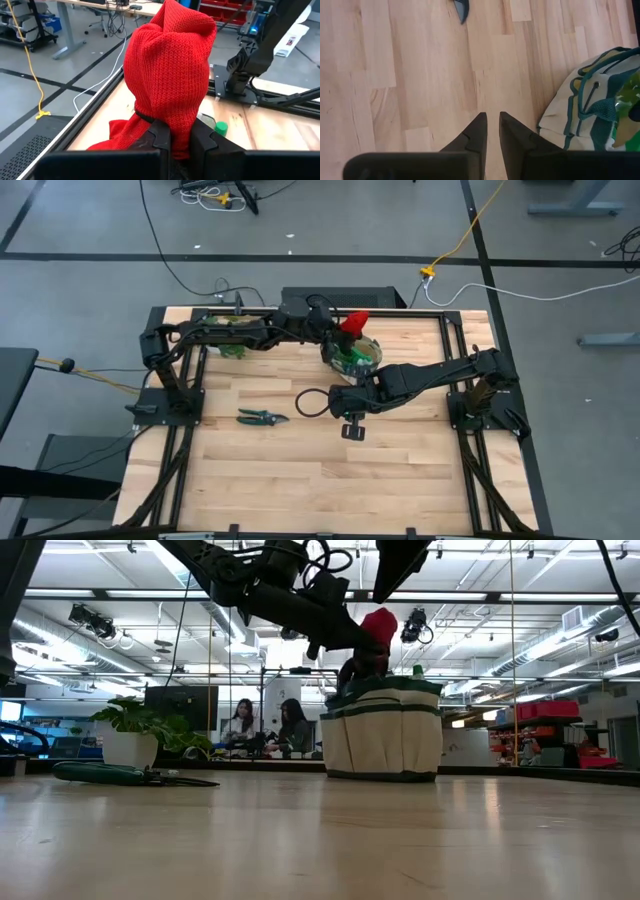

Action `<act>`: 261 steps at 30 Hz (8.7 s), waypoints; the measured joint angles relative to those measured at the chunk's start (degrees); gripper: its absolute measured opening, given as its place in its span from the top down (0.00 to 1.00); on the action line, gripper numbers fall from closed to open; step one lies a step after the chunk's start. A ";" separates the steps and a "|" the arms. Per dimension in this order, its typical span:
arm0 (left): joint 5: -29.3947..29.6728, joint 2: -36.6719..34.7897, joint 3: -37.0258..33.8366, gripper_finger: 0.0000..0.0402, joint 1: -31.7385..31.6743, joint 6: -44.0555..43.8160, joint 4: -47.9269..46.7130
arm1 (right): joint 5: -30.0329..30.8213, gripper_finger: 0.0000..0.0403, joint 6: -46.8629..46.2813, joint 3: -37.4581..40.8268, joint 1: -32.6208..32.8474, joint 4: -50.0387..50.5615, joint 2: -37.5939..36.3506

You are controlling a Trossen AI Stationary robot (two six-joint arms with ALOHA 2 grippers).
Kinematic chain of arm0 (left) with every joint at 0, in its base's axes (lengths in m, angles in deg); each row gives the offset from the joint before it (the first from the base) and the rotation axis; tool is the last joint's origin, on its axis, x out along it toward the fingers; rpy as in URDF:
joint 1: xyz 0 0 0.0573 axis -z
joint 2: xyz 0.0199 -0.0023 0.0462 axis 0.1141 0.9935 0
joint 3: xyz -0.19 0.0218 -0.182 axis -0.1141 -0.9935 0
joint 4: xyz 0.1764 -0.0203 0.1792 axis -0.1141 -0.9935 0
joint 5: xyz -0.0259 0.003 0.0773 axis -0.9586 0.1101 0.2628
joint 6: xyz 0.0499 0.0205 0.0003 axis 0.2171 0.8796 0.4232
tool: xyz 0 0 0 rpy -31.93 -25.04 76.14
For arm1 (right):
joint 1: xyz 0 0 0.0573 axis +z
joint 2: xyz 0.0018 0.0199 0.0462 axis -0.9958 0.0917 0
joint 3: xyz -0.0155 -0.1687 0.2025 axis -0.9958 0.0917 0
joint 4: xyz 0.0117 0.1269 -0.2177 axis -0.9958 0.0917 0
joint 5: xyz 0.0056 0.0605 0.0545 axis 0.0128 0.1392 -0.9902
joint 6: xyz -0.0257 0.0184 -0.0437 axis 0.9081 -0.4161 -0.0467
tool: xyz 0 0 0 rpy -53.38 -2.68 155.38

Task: Pick & Place Garden tools in Gardening bag
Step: Put the red gloves into the patterned white gardening bag, then put the dark green shear scissors into the patterned white gardening bag

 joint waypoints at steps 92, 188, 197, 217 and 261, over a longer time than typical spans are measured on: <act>13.95 -12.47 0.00 0.45 3.87 15.86 -38.41 | 20.04 0.88 0.44 0.00 -4.01 0.40 0.00; 9.03 -28.43 -24.62 0.45 21.89 -0.05 -72.09 | 1.45 0.88 -3.37 14.05 1.61 -21.41 -6.34; 11.79 -28.40 -27.63 0.45 21.86 0.02 -65.73 | 1.92 0.88 -3.37 14.05 1.58 -21.97 -6.34; 11.54 -28.38 -34.43 0.61 21.88 -1.06 -56.10 | 1.92 0.88 -3.08 14.03 1.58 -22.37 -6.34; 15.96 -18.98 -26.64 0.87 23.52 -4.46 -54.93 | 6.44 0.88 -3.02 13.99 1.57 -18.41 -6.34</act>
